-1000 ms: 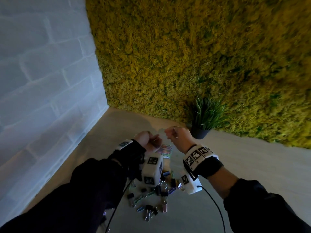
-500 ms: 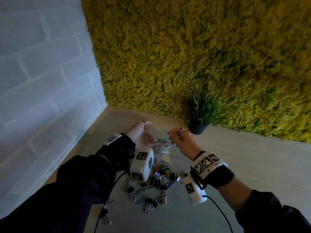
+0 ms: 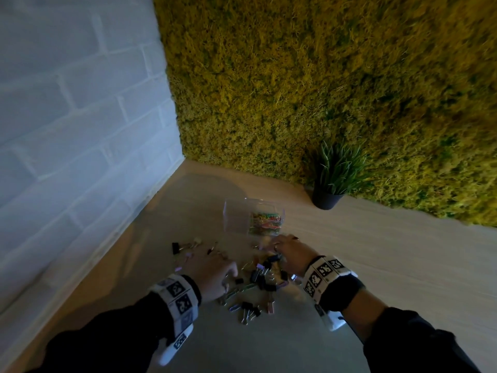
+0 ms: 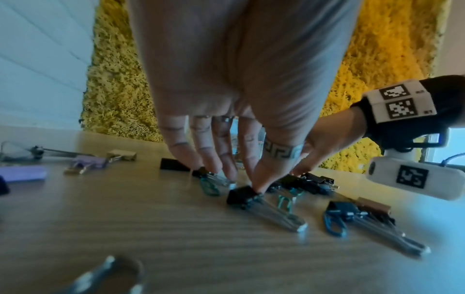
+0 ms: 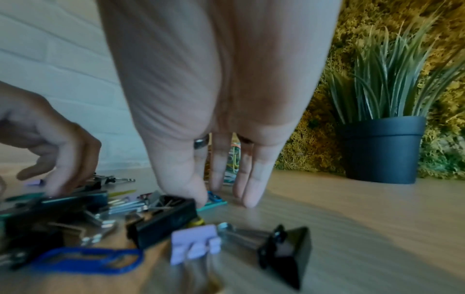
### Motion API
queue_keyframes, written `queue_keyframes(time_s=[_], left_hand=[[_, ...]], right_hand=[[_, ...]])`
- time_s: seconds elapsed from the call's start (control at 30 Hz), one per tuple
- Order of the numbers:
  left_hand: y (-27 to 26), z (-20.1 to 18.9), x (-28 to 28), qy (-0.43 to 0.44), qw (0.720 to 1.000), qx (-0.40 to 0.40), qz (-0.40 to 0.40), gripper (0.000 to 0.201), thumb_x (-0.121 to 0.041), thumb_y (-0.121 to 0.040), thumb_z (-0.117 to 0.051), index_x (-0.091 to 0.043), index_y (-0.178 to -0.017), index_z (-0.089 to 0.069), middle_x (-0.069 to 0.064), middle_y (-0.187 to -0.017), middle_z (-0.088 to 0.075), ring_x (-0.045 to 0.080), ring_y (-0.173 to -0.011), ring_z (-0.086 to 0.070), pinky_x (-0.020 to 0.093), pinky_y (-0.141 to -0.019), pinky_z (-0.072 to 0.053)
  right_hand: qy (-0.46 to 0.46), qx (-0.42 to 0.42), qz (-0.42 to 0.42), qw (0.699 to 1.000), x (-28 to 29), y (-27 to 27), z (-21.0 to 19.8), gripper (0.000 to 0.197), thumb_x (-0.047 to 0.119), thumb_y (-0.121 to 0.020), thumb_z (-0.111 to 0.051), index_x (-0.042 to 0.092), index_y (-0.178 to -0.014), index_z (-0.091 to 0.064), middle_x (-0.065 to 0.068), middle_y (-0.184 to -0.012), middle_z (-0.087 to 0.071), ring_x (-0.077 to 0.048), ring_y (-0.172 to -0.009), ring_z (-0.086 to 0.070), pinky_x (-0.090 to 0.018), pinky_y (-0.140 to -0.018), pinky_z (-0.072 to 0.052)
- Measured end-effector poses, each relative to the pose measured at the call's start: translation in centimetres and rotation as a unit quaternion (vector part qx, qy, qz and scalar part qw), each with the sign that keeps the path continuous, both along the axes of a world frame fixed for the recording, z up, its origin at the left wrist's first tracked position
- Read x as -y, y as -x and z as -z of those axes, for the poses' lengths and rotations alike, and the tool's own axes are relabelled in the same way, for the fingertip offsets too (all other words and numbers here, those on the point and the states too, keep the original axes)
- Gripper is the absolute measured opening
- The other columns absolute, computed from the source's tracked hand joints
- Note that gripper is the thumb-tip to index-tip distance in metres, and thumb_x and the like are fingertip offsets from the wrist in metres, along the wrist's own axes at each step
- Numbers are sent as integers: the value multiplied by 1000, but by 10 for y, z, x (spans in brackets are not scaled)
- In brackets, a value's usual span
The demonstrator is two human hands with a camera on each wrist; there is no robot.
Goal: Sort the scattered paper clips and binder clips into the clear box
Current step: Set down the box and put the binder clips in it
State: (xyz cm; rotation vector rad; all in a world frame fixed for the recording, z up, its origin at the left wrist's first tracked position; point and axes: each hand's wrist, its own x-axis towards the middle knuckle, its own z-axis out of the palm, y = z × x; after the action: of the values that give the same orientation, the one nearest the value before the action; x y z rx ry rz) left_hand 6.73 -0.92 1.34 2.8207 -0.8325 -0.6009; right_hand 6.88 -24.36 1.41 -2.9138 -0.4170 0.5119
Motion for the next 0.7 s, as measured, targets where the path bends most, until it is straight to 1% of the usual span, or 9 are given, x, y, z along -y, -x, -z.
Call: queue_keyframes(time_s=[0.03,0.1,0.2,0.27,0.37,0.43,0.53,0.63,0.7], left_hand=[[1,0,0,-6,1000,5,-4,26,-32,-83,-53,-37,-108,-53,-10,-106,-57,15,-107,-52,46,-97,-39],[0,-1,-3,21,999,1,-29,28,-28,-84,-54,-33,-112,-52,-9,-111,-54,15,-114,-50,46,-100,-33],[-5,-4,-9,42,998,-26,-24,43,-19,-86,-57,-26,-127,-48,-3,-132,-44,18,-127,-41,41,-104,-30],[-7,-5,-15,43,998,-38,-11,45,-10,-87,-57,-20,-130,-49,0,-136,-42,18,-127,-41,33,-104,-33],[-9,-8,-22,88,995,-13,-39,44,-1,-85,-56,-17,-126,-53,2,-131,-47,17,-119,-47,25,-97,-40],[-8,-10,-18,101,994,-6,-41,40,-7,-85,-58,-18,-123,-55,0,-128,-50,16,-118,-48,25,-96,-40],[-4,-10,3,103,993,-37,-32,38,-23,-88,-59,-20,-125,-53,-2,-129,-52,14,-120,-48,32,-102,-36],[-7,-6,32,125,989,-70,-40,41,-19,-90,-56,-16,-130,-50,2,-130,-56,15,-118,-53,30,-101,-41],[-12,-4,47,119,988,-85,-54,39,-15,-90,-56,-12,-129,-51,5,-129,-58,17,-116,-56,27,-98,-42]], right_hand=[[2,-1,4,1000,1,3,1,44,3,-84,-46,7,-127,-54,-7,-141,-43,-24,-128,-41,-32,-108,-35],[1,-3,4,1000,4,11,4,43,6,-86,-46,7,-128,-52,-6,-141,-42,-25,-127,-40,-32,-107,-35],[-22,-5,-6,1000,11,21,8,43,15,-87,-52,11,-130,-52,-3,-140,-43,-23,-128,-40,-30,-108,-34],[-36,1,2,999,14,23,10,39,20,-87,-57,10,-124,-56,-5,-135,-48,-23,-124,-45,-30,-106,-36],[-66,9,34,997,16,25,11,32,20,-85,-61,4,-112,-63,-7,-127,-54,-24,-118,-50,-29,-99,-40],[-70,10,49,996,15,25,10,31,19,-84,-63,3,-110,-63,-10,-122,-56,-25,-113,-53,-27,-95,-41],[-105,-3,71,992,14,24,6,32,10,-81,-65,2,-112,-62,-12,-114,-60,-24,-107,-57,-16,-83,-37],[-131,-14,94,987,15,22,4,23,9,-83,-65,3,-105,-65,-6,-97,-64,-15,-89,-57,-9,-67,-35],[-134,-21,114,984,15,22,6,21,13,-83,-65,6,-103,-65,0,-91,-61,-8,-83,-53,-7,-64,-36]])
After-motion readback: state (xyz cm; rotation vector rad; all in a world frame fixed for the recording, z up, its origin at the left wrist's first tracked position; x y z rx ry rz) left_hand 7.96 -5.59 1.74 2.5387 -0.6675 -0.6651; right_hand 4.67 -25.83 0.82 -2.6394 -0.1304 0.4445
